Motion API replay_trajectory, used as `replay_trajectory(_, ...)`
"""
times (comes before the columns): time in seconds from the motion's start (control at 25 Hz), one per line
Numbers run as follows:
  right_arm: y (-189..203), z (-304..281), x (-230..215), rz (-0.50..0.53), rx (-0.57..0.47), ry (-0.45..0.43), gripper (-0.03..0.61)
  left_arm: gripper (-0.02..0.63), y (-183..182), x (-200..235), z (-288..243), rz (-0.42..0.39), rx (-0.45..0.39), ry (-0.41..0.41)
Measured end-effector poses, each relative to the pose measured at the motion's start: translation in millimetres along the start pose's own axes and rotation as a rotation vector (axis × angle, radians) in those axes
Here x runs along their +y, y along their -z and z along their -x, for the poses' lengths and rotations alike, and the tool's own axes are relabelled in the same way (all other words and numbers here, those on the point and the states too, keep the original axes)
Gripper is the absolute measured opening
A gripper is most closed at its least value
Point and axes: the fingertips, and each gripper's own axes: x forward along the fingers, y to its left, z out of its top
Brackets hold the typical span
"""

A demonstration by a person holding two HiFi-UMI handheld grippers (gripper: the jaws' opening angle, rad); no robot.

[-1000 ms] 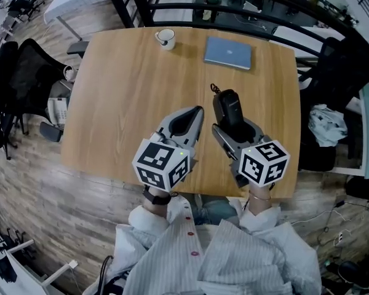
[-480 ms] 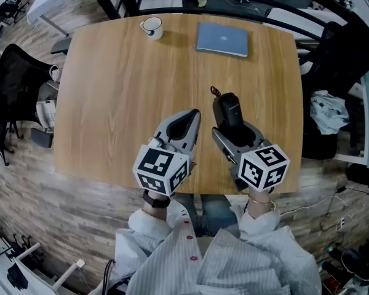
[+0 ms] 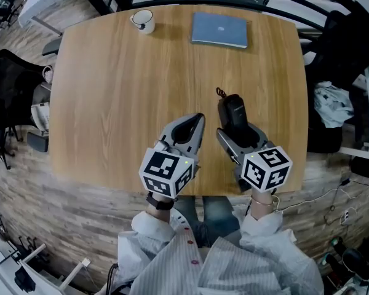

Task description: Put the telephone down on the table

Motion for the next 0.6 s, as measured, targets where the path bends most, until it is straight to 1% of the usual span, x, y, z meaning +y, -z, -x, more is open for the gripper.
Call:
replay_trajectory(0.28, 27, -10, -23, 0.003, 0.038, 0.042, 0.288, 0.009, 29, 3, -17, 0.000, 0.047, 0.011)
replay_trajectory(0.6, 55, -22, -37, -0.014, 0.086, 0.055, 0.288, 0.009, 53, 11, -27, 0.015, 0.094, 0.001)
